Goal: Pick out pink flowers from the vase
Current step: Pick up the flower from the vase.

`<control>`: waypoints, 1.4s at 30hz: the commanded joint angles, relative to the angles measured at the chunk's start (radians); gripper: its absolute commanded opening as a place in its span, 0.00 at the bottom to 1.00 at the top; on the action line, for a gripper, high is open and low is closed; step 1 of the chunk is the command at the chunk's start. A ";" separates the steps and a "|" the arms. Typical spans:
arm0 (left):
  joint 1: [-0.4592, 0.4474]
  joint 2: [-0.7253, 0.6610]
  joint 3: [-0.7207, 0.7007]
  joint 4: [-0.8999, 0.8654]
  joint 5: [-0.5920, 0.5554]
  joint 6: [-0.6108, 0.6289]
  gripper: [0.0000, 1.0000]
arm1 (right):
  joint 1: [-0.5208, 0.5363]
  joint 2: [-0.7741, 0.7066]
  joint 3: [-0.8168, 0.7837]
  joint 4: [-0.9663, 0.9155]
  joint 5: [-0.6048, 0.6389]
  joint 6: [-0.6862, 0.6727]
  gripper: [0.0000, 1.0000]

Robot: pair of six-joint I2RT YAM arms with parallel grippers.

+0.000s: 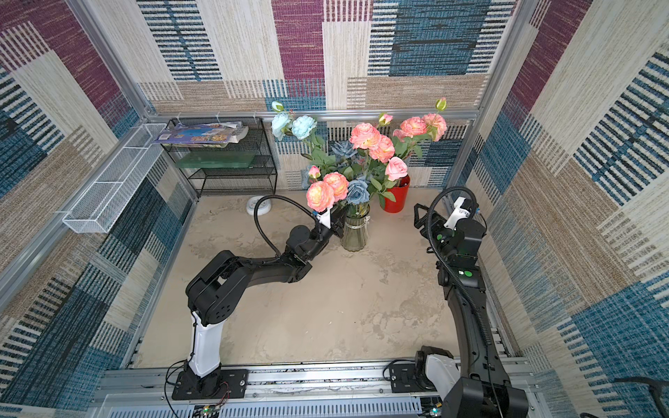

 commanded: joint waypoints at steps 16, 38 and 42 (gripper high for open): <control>0.003 -0.223 0.095 -0.293 0.037 0.075 0.09 | -0.003 -0.025 -0.012 0.016 0.030 -0.007 0.88; 0.208 -0.479 0.627 -1.187 0.247 -0.049 0.00 | 0.177 -0.055 0.097 0.010 0.026 -0.117 0.95; 0.290 -0.525 0.725 -1.351 0.407 -0.116 0.00 | 0.364 -0.072 0.170 0.045 0.022 -0.220 0.97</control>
